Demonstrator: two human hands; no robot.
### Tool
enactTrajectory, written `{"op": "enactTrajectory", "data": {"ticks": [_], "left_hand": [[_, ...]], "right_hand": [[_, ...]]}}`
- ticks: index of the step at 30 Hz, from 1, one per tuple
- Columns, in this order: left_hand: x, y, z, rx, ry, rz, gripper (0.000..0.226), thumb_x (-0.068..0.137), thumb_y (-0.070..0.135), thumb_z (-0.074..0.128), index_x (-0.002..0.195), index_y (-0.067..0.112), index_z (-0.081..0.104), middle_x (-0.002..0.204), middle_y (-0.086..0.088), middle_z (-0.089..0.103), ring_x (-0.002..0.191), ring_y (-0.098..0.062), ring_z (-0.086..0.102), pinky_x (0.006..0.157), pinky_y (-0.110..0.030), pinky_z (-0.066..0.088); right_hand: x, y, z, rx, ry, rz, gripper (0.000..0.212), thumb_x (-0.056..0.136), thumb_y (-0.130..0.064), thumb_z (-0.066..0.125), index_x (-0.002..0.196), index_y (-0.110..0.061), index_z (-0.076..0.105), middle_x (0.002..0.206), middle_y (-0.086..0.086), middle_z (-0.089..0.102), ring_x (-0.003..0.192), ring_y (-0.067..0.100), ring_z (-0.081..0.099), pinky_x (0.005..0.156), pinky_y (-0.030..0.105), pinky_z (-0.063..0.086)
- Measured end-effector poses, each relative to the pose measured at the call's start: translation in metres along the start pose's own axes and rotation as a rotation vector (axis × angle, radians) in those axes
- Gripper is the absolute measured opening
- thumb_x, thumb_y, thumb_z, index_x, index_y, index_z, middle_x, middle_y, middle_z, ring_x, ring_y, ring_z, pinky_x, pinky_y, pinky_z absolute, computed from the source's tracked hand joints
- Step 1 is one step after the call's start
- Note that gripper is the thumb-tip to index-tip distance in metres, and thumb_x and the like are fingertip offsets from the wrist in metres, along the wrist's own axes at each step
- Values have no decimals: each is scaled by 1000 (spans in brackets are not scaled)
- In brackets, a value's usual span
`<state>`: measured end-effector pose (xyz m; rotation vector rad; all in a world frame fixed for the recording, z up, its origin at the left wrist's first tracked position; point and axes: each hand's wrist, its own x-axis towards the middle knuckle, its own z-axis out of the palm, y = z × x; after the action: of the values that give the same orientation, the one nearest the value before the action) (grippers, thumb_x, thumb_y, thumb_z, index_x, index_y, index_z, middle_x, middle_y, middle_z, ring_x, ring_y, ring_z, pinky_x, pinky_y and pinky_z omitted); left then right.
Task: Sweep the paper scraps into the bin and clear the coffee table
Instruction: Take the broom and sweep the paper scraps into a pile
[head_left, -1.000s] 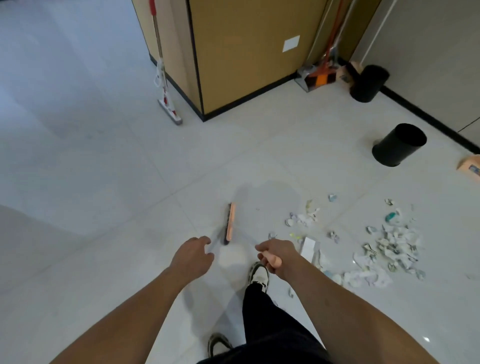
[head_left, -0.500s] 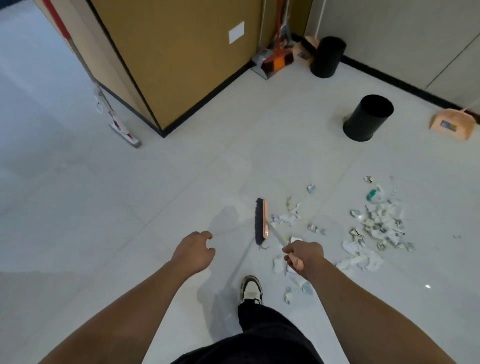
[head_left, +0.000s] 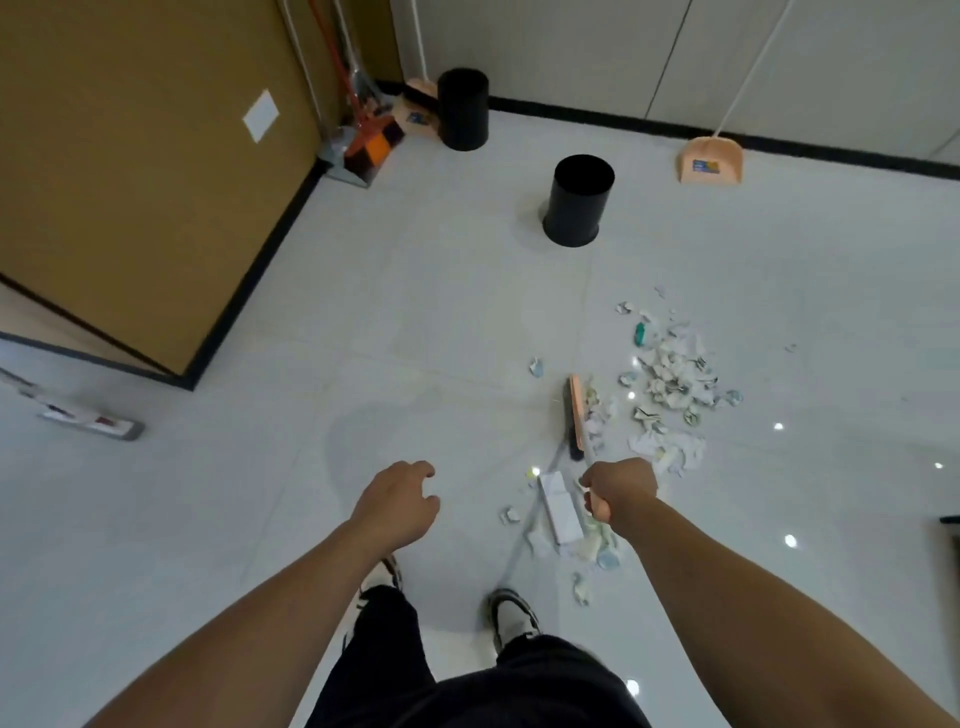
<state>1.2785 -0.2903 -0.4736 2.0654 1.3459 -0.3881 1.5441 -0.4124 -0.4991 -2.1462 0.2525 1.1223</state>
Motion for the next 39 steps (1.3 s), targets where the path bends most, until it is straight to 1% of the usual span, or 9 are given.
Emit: {"op": "enactTrajectory", "data": {"ticks": [8,12,17,20,23,26,29,32,39], "left_hand": [[90,14,-38,192,-198,335,49,91,37,54,138,25,48,135,-4,51,119,-21,50,83,-25,37],[111,29,-51,285,-304,496,50,92,36,54,140,25,47,136,-5,51,118,-22,52,84,-25,40],[115,43,-48,399,-376,639,49,90,34,55,138,25,48,135,-5,52,117,-22,53,85,-27,42],[114,42,-40,452,-439,700,49,89,35,56,137,25,49,136,-4,51,118,-22,53,85,-26,40],[116,39,-39,508,-462,728,49,89,34,55,137,25,49,136,-5,52,118,-23,53,87,-27,41],[119,39,-42,560,-474,734,49,89,35,55,137,25,49,135,-5,52,118,-22,52,85,-26,40],[124,45,-45,594,-424,747,48,89,35,55,135,25,51,132,-4,53,117,-22,52,85,-27,40],[127,55,-49,606,-397,749,48,88,33,56,135,23,51,130,-4,54,116,-22,53,84,-26,40],[134,79,-47,627,-400,798,49,90,33,53,137,24,48,128,-4,53,112,-21,53,81,-26,39]], "right_hand": [[-51,24,15,253,239,54,12,72,7,64,65,0,57,42,13,46,31,25,44,40,25,37],[-93,49,30,404,391,114,8,71,6,62,72,14,58,50,15,49,33,26,44,42,29,38],[-130,81,57,574,529,247,18,75,3,54,68,-8,42,52,11,44,31,25,42,41,25,37],[-137,98,70,687,519,363,18,78,2,49,65,-7,41,40,8,41,28,22,41,40,22,34],[-138,102,83,870,505,449,6,82,5,56,79,3,52,65,15,53,35,22,49,40,23,41],[-132,95,99,1097,455,500,17,79,14,63,83,1,53,84,18,55,56,24,53,39,23,46],[-124,76,111,1223,317,463,19,78,18,55,81,0,50,72,15,49,51,20,47,38,18,42],[-120,61,107,1284,316,425,20,78,14,61,96,5,58,75,17,56,48,20,50,35,18,39],[-109,55,69,1353,382,337,7,81,11,61,78,4,59,55,10,49,34,16,44,33,18,30]]}}
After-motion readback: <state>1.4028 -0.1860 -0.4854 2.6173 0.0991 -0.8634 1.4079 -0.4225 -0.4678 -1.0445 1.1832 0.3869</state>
